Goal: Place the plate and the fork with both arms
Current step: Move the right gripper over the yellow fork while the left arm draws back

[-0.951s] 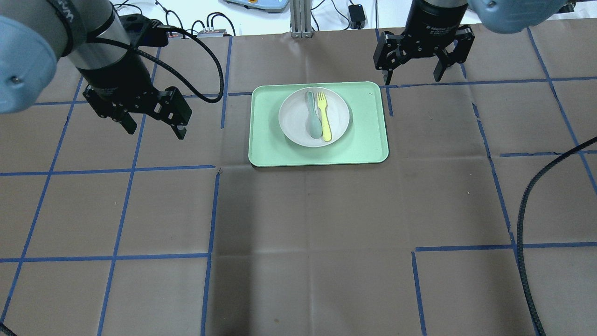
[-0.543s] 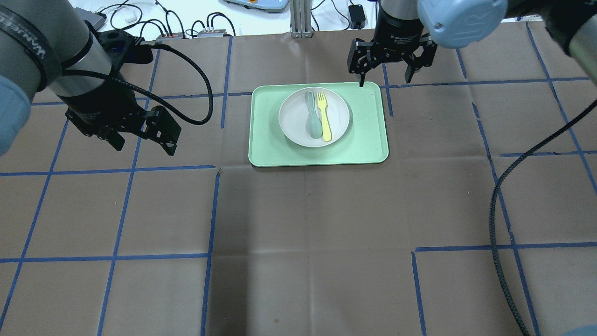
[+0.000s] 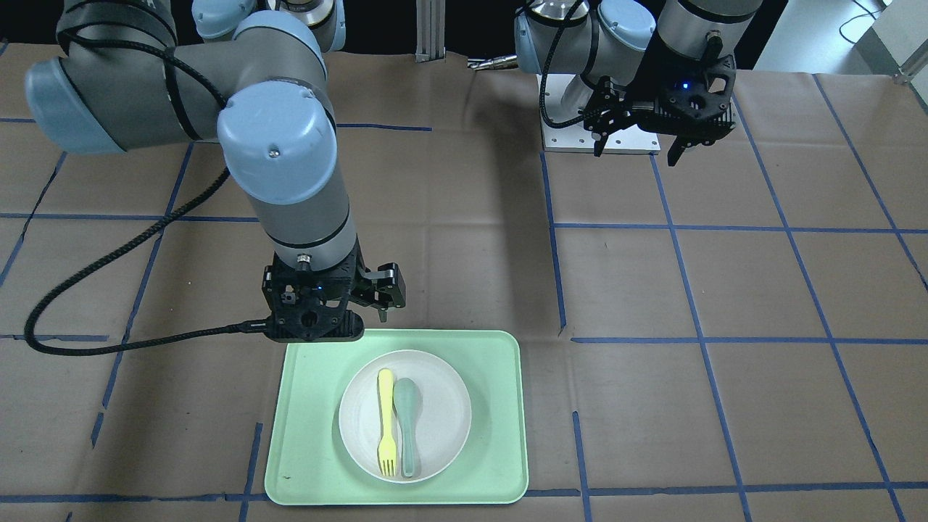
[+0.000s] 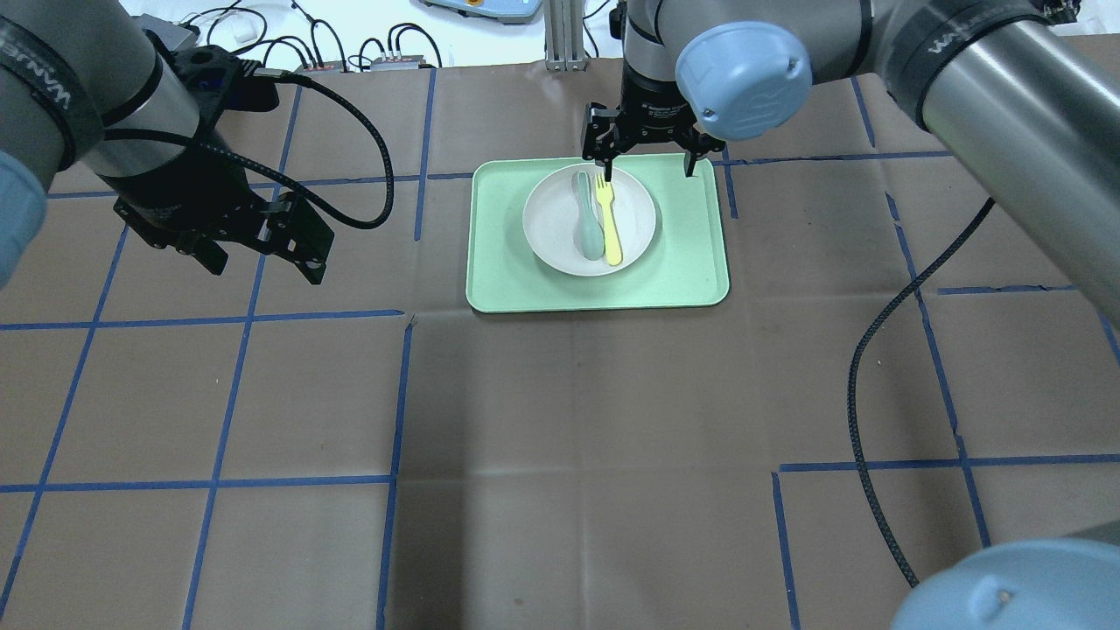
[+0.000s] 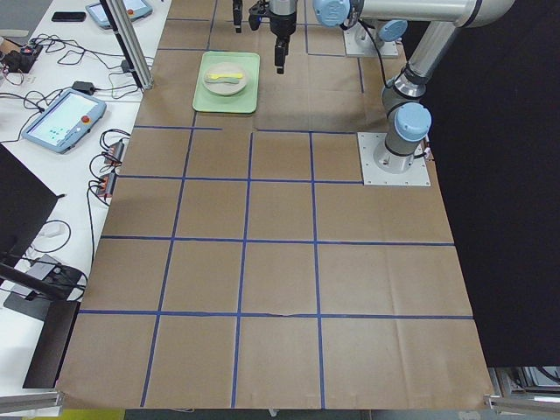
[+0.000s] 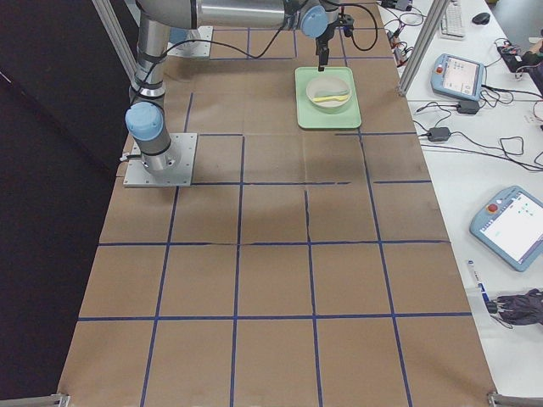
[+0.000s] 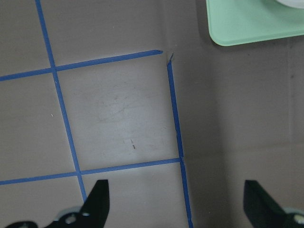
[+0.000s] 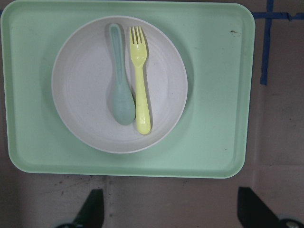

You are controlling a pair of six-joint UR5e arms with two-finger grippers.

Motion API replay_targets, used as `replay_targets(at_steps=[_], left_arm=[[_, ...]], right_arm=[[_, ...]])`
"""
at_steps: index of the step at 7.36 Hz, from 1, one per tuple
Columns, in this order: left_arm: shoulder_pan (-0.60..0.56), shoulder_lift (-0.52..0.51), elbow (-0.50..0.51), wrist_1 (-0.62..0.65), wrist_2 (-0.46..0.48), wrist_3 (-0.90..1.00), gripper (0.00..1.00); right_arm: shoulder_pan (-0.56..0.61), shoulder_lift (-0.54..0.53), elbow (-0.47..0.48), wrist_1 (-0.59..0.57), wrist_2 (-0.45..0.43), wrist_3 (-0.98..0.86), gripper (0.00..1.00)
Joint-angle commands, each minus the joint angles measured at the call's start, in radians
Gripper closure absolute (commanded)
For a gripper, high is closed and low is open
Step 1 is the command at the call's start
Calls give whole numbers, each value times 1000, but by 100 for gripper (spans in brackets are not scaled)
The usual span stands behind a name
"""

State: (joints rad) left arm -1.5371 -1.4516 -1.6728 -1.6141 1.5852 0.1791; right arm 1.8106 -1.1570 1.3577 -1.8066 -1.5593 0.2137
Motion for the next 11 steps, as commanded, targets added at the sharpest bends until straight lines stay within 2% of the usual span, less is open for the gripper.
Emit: replay_targets(at_steps=[1, 5, 7, 9, 11], left_arm=[[-1, 8, -1, 0, 2, -4, 0], [0, -21, -5, 23, -1, -6, 0], [0, -23, -5, 33, 4, -7, 0], [0, -23, 10, 31, 6, -6, 0], [-3, -16, -14, 30, -7, -7, 0]], right_arm=[[12, 74, 1, -66, -7, 9, 0], [12, 218, 0, -229, -34, 10, 2], [12, 226, 0, -232, -34, 10, 11], [13, 230, 1, -240, -33, 18, 30], [12, 252, 0, -240, -25, 65, 39]])
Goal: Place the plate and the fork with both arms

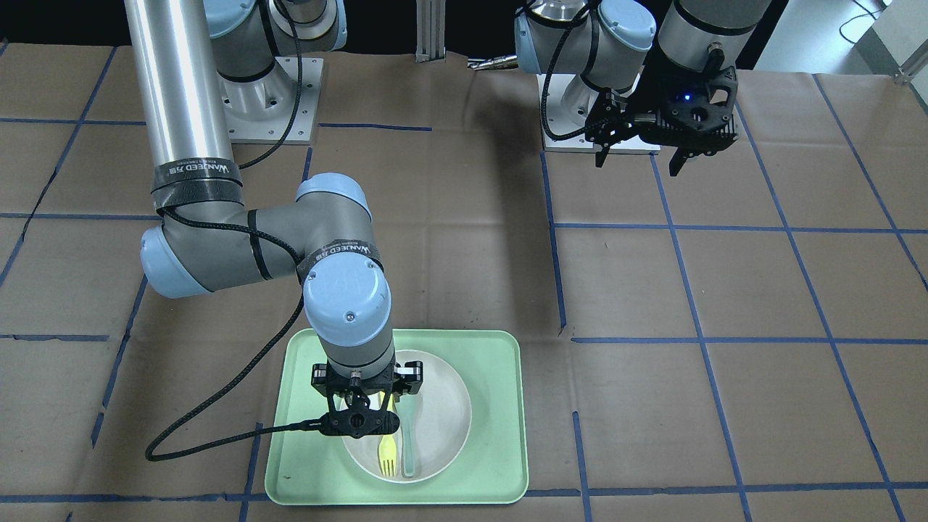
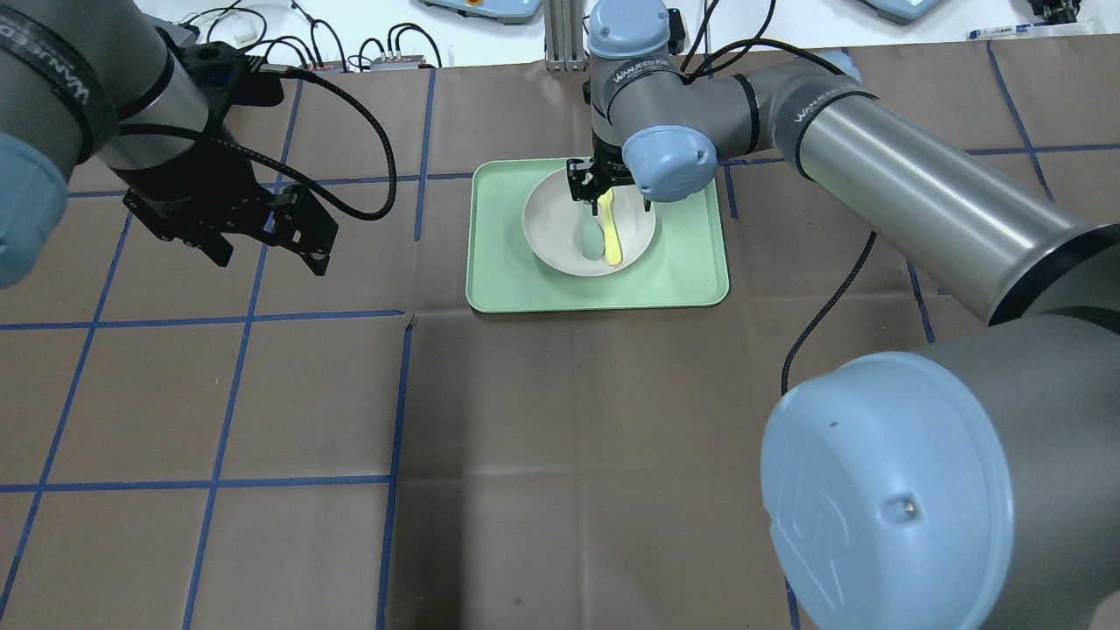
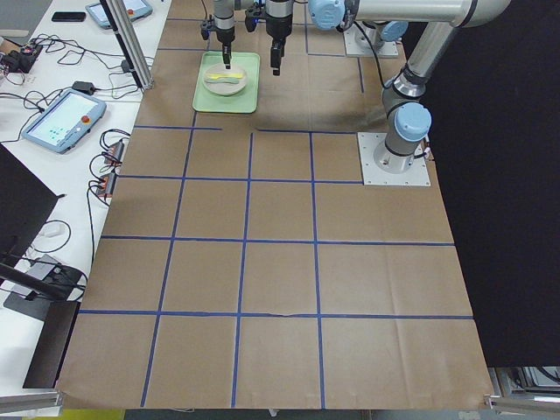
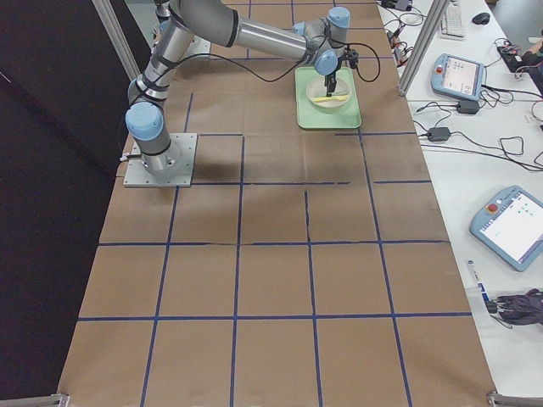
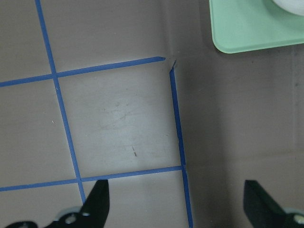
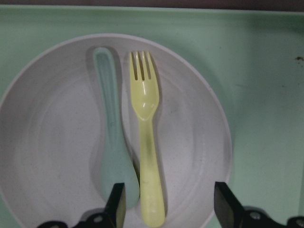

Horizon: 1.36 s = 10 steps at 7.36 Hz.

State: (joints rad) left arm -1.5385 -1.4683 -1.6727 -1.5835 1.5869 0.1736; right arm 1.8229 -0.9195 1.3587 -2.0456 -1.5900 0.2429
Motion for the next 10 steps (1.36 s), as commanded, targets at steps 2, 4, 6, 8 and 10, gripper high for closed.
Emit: replay_targets(at_steps=[2, 4, 6, 8, 10], left_arm=[[-9, 6, -13, -15, -4, -2, 0], [-8, -4, -13, -18, 1, 3, 0], [-6, -20, -7, -6, 1, 0, 0], [-6, -38, 8, -4, -4, -34, 0], [-6, -40, 10, 0, -4, -151, 0]], right_arm=[[1, 25, -6, 1, 2, 53, 47], [1, 53, -56, 11, -2, 53, 53], [1, 66, -66, 16, -2, 50, 58], [3, 76, -66, 16, -1, 47, 58], [4, 86, -64, 16, 1, 39, 58]])
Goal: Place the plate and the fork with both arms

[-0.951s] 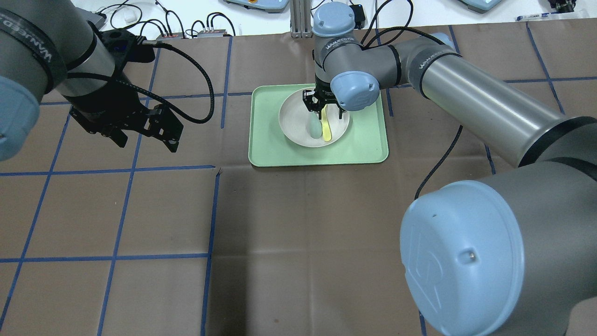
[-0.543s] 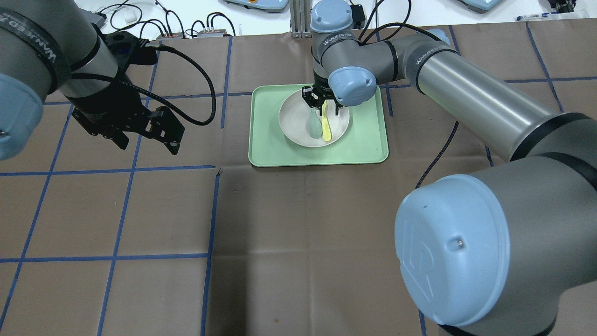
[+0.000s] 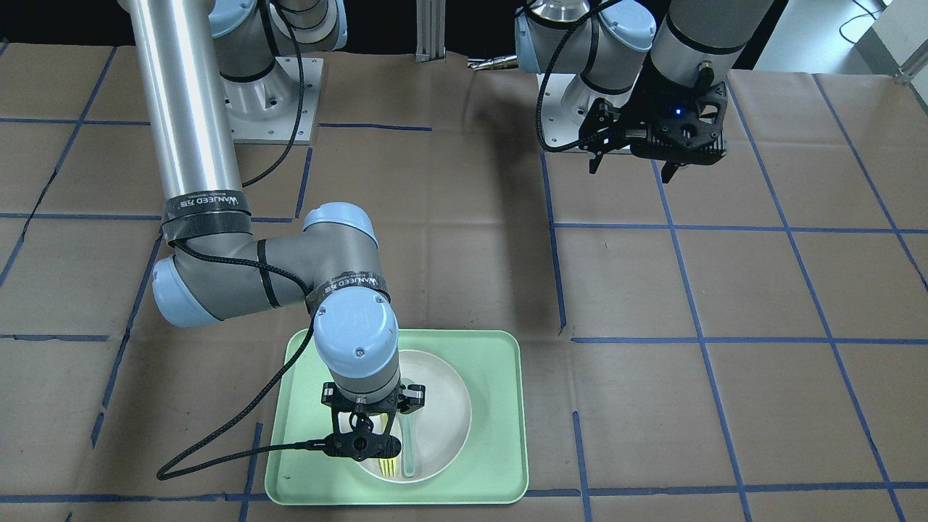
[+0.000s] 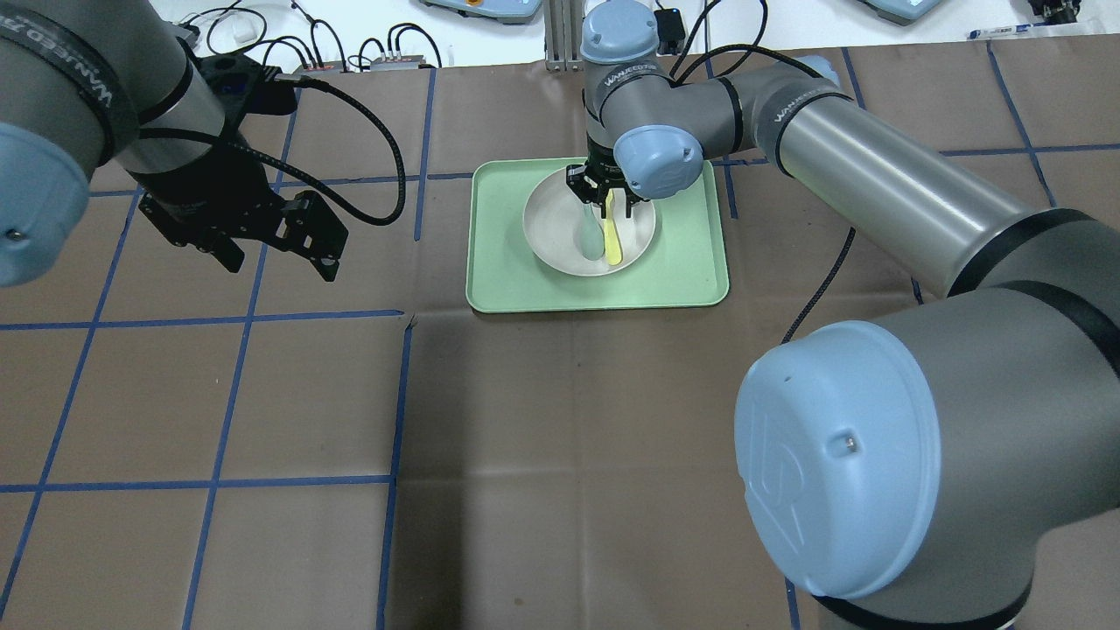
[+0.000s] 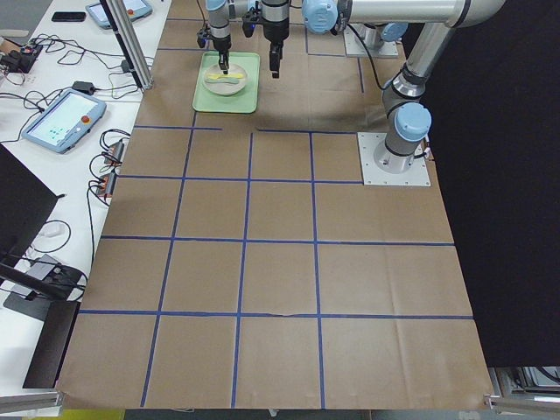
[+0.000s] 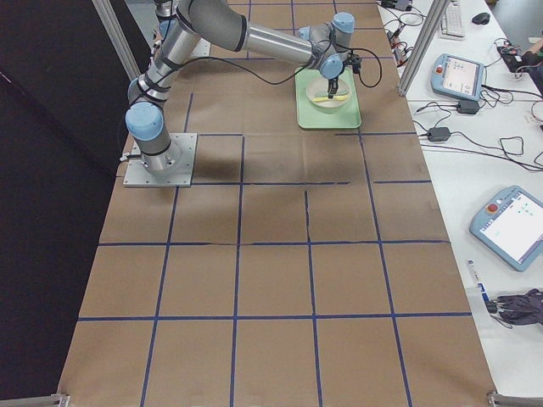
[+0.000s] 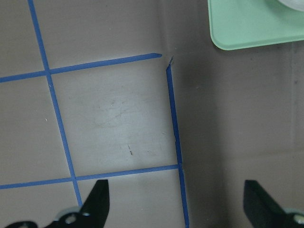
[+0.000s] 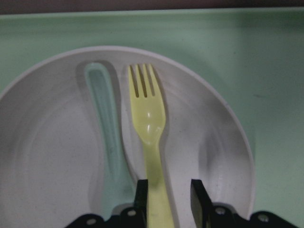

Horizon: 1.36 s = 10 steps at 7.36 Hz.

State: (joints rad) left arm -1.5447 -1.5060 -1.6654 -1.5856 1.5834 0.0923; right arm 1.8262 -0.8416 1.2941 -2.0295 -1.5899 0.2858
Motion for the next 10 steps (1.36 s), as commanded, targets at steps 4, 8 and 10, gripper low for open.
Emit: replay_targets(at_steps=[4, 8, 10], left_arm=[[-2, 7, -1, 24, 1, -130, 0], [-9, 3, -4, 45, 0, -138, 0], [-11, -5, -1, 39, 1, -131, 0]], right_arm=[[4, 22, 1, 0, 7, -4, 58], [4, 26, 1, 0, 1, -4, 58], [2, 29, -1, 0, 4, -4, 82]])
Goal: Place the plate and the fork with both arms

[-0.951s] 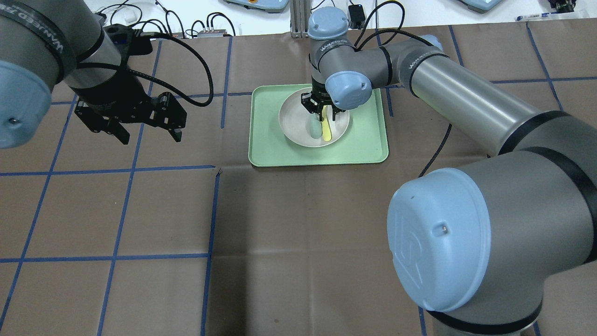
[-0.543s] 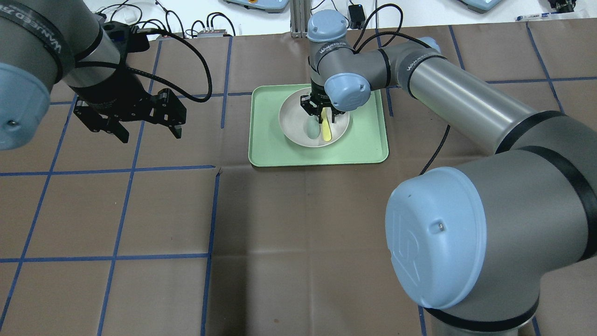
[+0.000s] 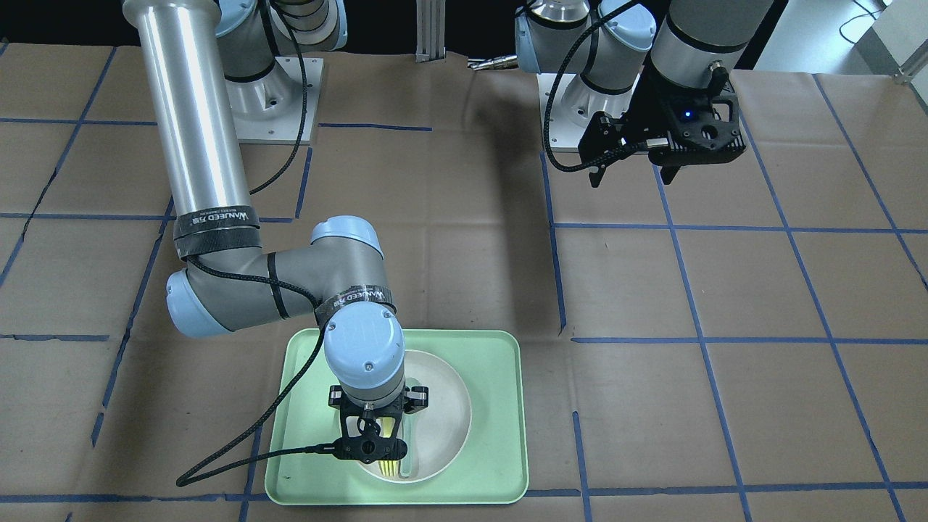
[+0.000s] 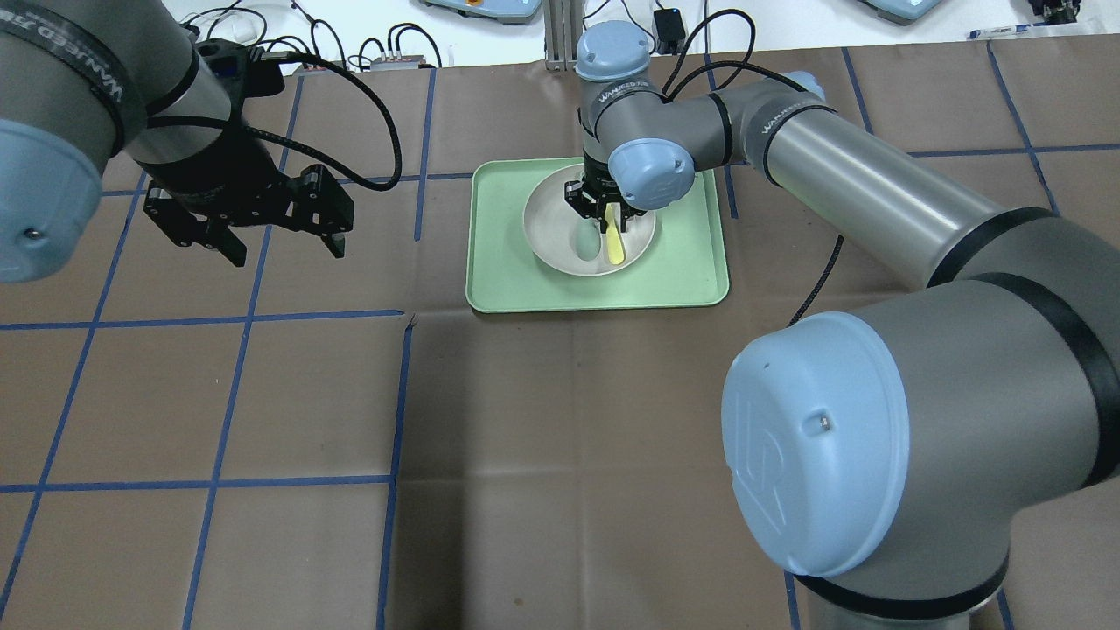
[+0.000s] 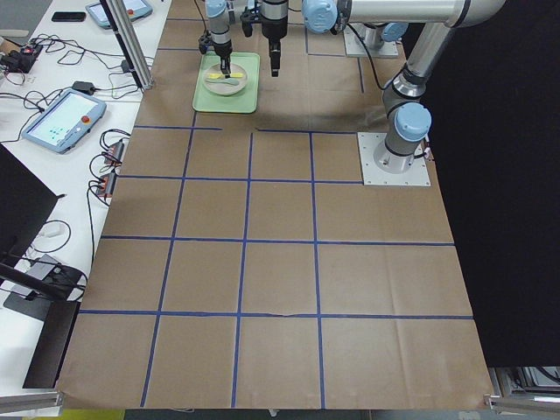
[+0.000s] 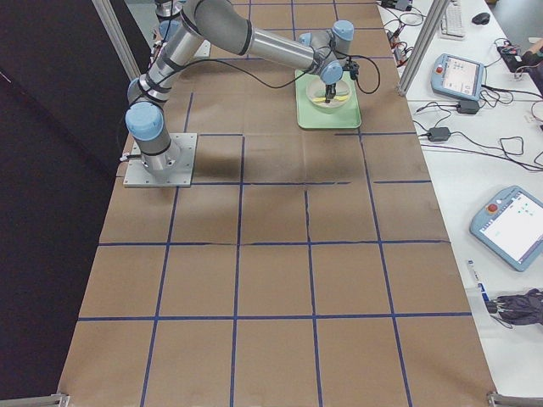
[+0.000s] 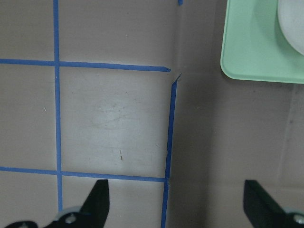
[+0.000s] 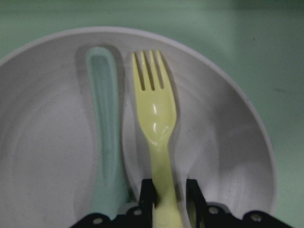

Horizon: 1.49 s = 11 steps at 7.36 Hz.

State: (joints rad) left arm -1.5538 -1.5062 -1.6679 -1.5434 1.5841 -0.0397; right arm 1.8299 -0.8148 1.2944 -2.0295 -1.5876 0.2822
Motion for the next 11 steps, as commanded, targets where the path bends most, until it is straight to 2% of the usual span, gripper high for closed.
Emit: replay_targets(at_steps=[1, 2, 5, 7, 9, 11], left_arm=[[-2, -9, 3, -3, 10, 6, 0], [-9, -9, 4, 0, 33, 8, 0], [-23, -17, 4, 5, 17, -12, 0], [-25, -14, 4, 3, -4, -11, 0], [-25, -8, 2, -1, 17, 3, 0], [-25, -9, -3, 3, 53, 3, 0]], right_arm=[[-1, 2, -1, 0, 3, 0, 93], [-1, 0, -1, -2, 3, 0, 97], [-1, 0, -44, 24, 6, 3, 100], [-1, -4, -121, 137, 8, 8, 100], [-4, -1, -208, 243, 9, 9, 100], [-32, -7, -201, 268, -5, -15, 100]])
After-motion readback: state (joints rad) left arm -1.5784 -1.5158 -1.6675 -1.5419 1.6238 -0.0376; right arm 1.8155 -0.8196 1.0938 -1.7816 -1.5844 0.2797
